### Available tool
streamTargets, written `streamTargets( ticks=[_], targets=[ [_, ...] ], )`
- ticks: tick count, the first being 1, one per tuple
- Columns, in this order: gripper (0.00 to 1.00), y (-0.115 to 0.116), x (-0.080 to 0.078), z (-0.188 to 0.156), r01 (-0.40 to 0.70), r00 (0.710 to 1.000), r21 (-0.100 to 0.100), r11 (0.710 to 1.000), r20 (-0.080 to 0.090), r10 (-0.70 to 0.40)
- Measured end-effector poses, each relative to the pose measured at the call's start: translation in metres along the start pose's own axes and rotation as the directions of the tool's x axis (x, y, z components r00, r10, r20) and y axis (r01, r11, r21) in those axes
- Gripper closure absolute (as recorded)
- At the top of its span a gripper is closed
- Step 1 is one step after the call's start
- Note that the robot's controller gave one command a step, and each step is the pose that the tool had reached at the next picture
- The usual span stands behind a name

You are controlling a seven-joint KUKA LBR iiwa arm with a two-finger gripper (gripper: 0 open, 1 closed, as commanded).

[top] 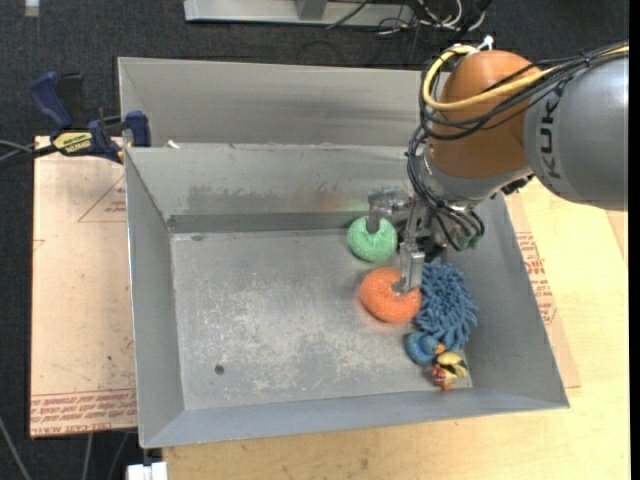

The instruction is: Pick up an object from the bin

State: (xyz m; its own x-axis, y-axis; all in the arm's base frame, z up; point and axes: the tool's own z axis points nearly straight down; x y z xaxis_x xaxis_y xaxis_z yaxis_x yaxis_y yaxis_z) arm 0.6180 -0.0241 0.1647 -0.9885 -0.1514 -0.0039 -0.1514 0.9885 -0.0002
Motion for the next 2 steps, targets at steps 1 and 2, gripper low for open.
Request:
streamTargets(
  ticks=[1,2],
  targets=[
    [0.00,-0.012,0.024,0.017,0.061,0.998,-0.002,0.998,-0.001,-0.061],
    [0.00,-0.026,0.037,0.054,-0.250,0.968,-0.001,0.968,0.000,0.250]
  ],
)
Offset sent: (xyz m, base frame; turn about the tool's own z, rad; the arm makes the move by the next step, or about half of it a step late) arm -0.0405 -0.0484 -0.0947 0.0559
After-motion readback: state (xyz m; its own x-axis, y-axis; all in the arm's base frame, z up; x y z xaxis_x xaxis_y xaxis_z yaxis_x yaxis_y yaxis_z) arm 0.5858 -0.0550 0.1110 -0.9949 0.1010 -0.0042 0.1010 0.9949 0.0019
